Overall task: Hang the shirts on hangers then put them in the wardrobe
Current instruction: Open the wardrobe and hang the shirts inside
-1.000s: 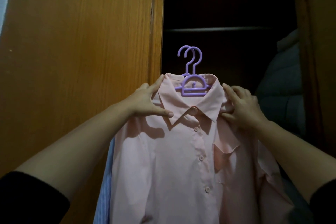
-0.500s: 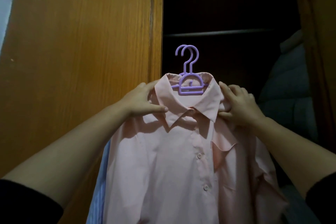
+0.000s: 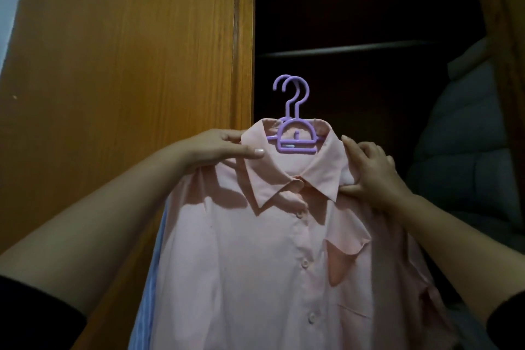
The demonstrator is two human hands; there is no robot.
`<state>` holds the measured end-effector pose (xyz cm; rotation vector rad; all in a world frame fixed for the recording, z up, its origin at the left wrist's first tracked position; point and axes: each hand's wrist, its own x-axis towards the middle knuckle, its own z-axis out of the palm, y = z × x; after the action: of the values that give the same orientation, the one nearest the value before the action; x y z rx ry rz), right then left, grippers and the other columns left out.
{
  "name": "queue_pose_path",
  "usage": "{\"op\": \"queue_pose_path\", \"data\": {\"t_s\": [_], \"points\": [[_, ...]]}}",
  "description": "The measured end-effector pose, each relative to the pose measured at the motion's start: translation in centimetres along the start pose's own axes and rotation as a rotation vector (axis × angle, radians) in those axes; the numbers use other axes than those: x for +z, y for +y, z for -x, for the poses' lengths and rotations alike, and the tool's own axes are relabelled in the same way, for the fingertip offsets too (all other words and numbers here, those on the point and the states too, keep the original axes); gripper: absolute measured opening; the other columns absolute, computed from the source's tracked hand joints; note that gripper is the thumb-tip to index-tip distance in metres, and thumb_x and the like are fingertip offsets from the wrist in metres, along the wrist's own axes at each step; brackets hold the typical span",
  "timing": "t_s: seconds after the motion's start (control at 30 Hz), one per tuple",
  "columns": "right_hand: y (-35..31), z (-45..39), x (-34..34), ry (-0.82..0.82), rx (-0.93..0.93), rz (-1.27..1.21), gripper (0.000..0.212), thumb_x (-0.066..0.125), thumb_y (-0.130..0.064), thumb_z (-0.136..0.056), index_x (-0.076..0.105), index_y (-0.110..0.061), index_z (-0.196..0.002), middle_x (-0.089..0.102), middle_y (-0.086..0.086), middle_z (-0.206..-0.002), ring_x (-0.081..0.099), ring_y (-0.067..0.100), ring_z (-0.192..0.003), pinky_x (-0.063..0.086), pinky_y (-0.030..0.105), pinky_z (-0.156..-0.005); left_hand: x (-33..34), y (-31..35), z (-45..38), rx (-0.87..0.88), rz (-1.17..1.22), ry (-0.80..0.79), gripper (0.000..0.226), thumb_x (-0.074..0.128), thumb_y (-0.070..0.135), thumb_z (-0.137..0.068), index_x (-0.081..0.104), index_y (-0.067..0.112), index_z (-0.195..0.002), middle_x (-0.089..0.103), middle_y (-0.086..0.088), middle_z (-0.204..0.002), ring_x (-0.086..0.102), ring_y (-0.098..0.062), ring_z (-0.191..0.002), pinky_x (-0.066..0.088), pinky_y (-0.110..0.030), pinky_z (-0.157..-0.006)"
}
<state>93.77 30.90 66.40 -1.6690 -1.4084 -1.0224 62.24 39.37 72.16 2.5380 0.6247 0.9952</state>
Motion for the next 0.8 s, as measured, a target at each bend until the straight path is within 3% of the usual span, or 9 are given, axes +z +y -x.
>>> {"op": "queue_pose_path", "data": {"t_s": [0.23,0.33,0.47,0.6,0.8], "points": [[1.0,0.2,0.5,0.115,-0.030,-0.041,0.096,0.079,-0.045,-0.067,0.027,-0.030,-0.146,0.023,0.003,-0.149,0.019,0.025,-0.135,0.022,0.045,-0.105,0.4,-0.3,0.1,0.000,0.040,0.018,0.078,0.070,0.079,-0.038,0.061,0.054,-0.111,0.067,0.012,-0.113,0.064,-0.020,-0.103,0.052,-0.041,-0.091],[1.1,0.0,0.5,0.102,-0.025,-0.005,0.096,0.076,-0.049,-0.068,0.024,-0.031,-0.147,0.018,-0.002,-0.154,0.019,0.025,-0.136,0.022,0.045,-0.105,0.6,0.1,0.4,-0.002,0.038,0.033,0.074,0.068,0.077,-0.041,0.058,0.055,-0.110,0.066,0.012,-0.112,0.064,-0.019,-0.102,0.053,-0.039,-0.089],[1.3,-0.5,-0.2,0.094,-0.037,0.008,0.098,0.078,-0.047,-0.067,0.023,-0.032,-0.147,0.024,-0.003,-0.152,0.027,0.026,-0.129,0.025,0.042,-0.101,0.6,0.6,0.7,-0.005,0.033,0.044,0.063,0.067,0.073,-0.048,0.058,0.053,-0.107,0.064,0.015,-0.109,0.062,-0.017,-0.101,0.052,-0.031,-0.081],[1.8,-0.3,-0.5,0.088,-0.042,-0.026,0.099,0.081,-0.046,-0.063,0.028,-0.032,-0.145,0.026,0.003,-0.145,0.028,0.027,-0.128,0.026,0.044,-0.103,1.0,0.1,0.7,-0.007,0.036,0.046,0.082,0.065,0.087,-0.037,0.063,0.050,-0.110,0.066,0.009,-0.115,0.063,-0.022,-0.104,0.052,-0.046,-0.092],[1.8,0.4,-1.1,0.047,-0.017,-0.050,0.108,0.082,-0.053,-0.058,0.024,-0.034,-0.147,0.028,0.007,-0.138,0.025,0.023,-0.122,0.027,0.038,-0.104,0.8,0.5,0.4,-0.063,0.063,0.084,0.072,0.064,0.082,-0.045,0.065,0.052,-0.110,0.063,0.006,-0.121,0.058,-0.026,-0.110,0.045,-0.052,-0.101]]}}
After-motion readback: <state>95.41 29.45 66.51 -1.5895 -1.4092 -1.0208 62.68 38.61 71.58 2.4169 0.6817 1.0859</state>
